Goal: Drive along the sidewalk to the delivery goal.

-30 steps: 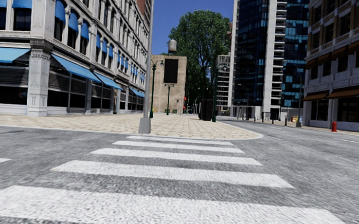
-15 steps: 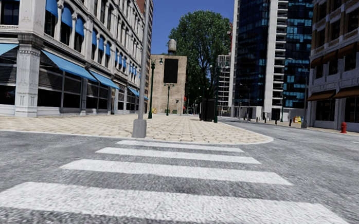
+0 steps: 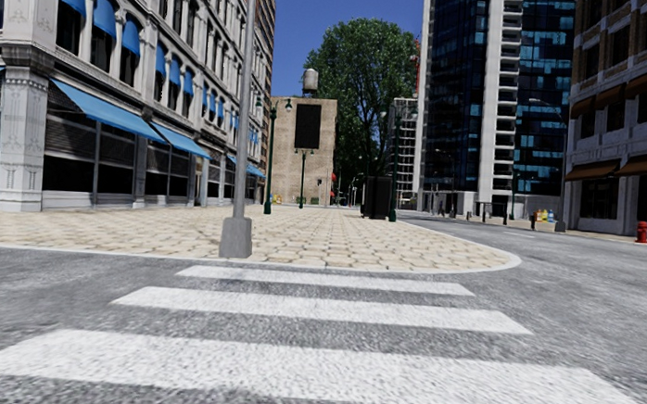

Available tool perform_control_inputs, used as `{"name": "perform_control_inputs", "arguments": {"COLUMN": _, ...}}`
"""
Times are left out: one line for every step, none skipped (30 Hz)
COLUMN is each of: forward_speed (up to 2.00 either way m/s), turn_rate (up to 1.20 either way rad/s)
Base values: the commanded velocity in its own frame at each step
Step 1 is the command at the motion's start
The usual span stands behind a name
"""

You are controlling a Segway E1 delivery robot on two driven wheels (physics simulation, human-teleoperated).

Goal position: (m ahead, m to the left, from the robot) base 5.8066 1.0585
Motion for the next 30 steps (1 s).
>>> {"name": "perform_control_inputs", "arguments": {"forward_speed": 2.0, "turn_rate": 0.0}}
{"name": "perform_control_inputs", "arguments": {"forward_speed": 2.0, "turn_rate": 0.0}}
{"name": "perform_control_inputs", "arguments": {"forward_speed": 2.0, "turn_rate": 0.0}}
{"name": "perform_control_inputs", "arguments": {"forward_speed": 2.0, "turn_rate": 0.0}}
{"name": "perform_control_inputs", "arguments": {"forward_speed": 2.0, "turn_rate": 0.0}}
{"name": "perform_control_inputs", "arguments": {"forward_speed": 2.0, "turn_rate": 0.0}}
{"name": "perform_control_inputs", "arguments": {"forward_speed": 2.0, "turn_rate": 0.0}}
{"name": "perform_control_inputs", "arguments": {"forward_speed": 2.0, "turn_rate": 0.0}}
{"name": "perform_control_inputs", "arguments": {"forward_speed": 2.0, "turn_rate": 0.0}}
{"name": "perform_control_inputs", "arguments": {"forward_speed": 2.0, "turn_rate": 0.0}}
{"name": "perform_control_inputs", "arguments": {"forward_speed": 2.0, "turn_rate": 0.0}}
{"name": "perform_control_inputs", "arguments": {"forward_speed": 2.0, "turn_rate": 0.0}}
{"name": "perform_control_inputs", "arguments": {"forward_speed": 2.0, "turn_rate": 0.0}}
{"name": "perform_control_inputs", "arguments": {"forward_speed": 2.0, "turn_rate": 0.0}}
{"name": "perform_control_inputs", "arguments": {"forward_speed": 2.0, "turn_rate": 0.0}}
{"name": "perform_control_inputs", "arguments": {"forward_speed": 2.0, "turn_rate": 0.0}}
{"name": "perform_control_inputs", "arguments": {"forward_speed": 2.0, "turn_rate": 0.0}}
{"name": "perform_control_inputs", "arguments": {"forward_speed": 2.0, "turn_rate": 0.0}}
{"name": "perform_control_inputs", "arguments": {"forward_speed": 2.0, "turn_rate": 0.0}}
{"name": "perform_control_inputs", "arguments": {"forward_speed": 2.0, "turn_rate": 0.0}}
{"name": "perform_control_inputs", "arguments": {"forward_speed": 2.0, "turn_rate": 0.0}}
{"name": "perform_control_inputs", "arguments": {"forward_speed": 2.0, "turn_rate": 0.0}}
{"name": "perform_control_inputs", "arguments": {"forward_speed": 2.0, "turn_rate": 0.0}}
{"name": "perform_control_inputs", "arguments": {"forward_speed": 2.0, "turn_rate": 0.0}}
{"name": "perform_control_inputs", "arguments": {"forward_speed": 2.0, "turn_rate": 0.0}}
{"name": "perform_control_inputs", "arguments": {"forward_speed": 2.0, "turn_rate": 0.0}}
{"name": "perform_control_inputs", "arguments": {"forward_speed": 2.0, "turn_rate": 0.0}}
{"name": "perform_control_inputs", "arguments": {"forward_speed": 2.0, "turn_rate": 0.0}}
{"name": "perform_control_inputs", "arguments": {"forward_speed": 2.0, "turn_rate": 0.0}}
{"name": "perform_control_inputs", "arguments": {"forward_speed": 2.0, "turn_rate": 0.0}}
